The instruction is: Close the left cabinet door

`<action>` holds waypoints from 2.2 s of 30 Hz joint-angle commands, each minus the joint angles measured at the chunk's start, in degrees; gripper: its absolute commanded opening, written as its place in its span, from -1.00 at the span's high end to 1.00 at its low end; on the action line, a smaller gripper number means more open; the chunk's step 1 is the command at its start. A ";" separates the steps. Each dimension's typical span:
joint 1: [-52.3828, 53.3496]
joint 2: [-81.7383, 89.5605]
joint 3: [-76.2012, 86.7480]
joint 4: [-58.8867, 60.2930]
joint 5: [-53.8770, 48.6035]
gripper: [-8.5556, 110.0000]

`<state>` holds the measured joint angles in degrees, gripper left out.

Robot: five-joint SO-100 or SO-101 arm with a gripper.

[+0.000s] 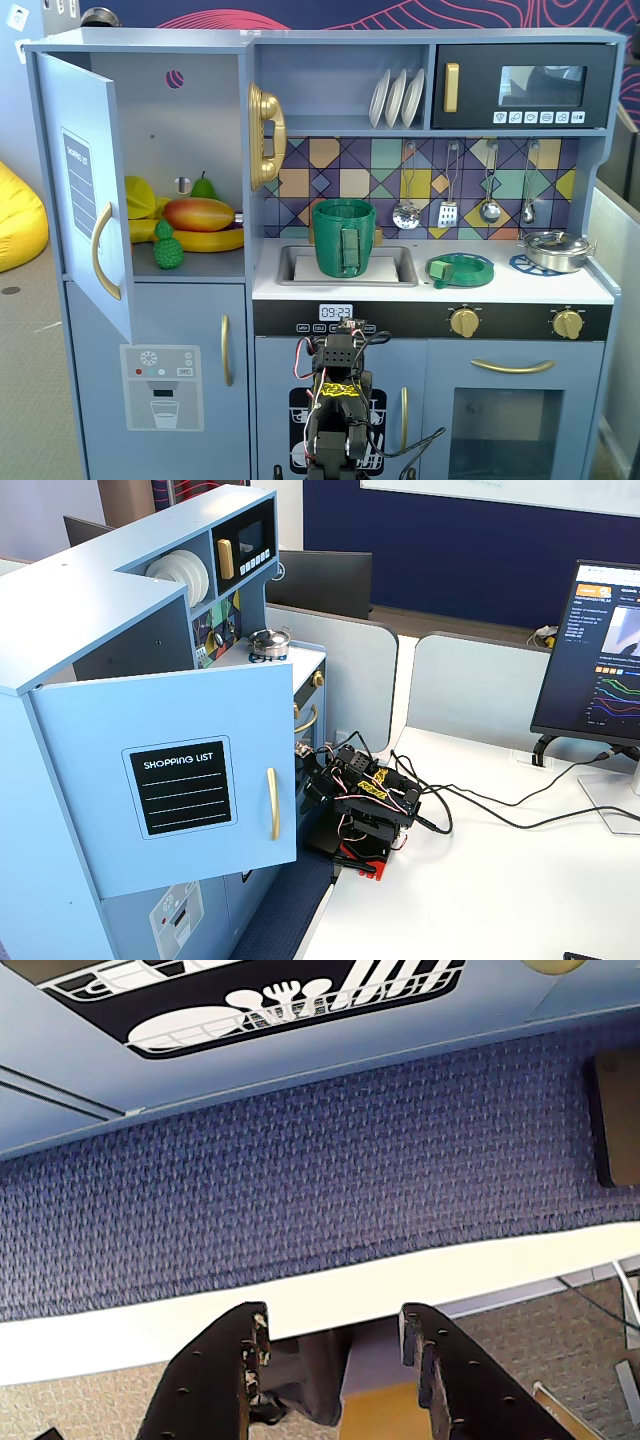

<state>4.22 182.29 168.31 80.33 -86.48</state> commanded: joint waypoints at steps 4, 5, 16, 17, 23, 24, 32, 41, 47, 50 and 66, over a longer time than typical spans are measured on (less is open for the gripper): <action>0.62 -0.09 3.52 7.38 0.09 0.86; 0.62 -0.09 3.52 7.38 0.09 0.86; -13.54 -0.35 -2.64 3.25 9.58 0.86; -17.23 -0.35 -5.01 2.20 10.55 0.86; -38.85 0.44 -20.74 -0.88 11.43 0.86; -41.57 0.35 -23.12 -1.49 10.99 0.86; -59.33 -5.63 -43.59 -8.35 0.97 0.86; -80.33 -18.81 -60.56 -26.72 -14.85 0.86; -91.67 -26.02 -65.74 -37.18 -23.73 0.86; -97.73 -30.15 -67.76 -41.84 -28.04 0.86; -113.55 -55.99 -81.91 -55.63 -37.00 0.86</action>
<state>-107.14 131.40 93.16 28.04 -122.70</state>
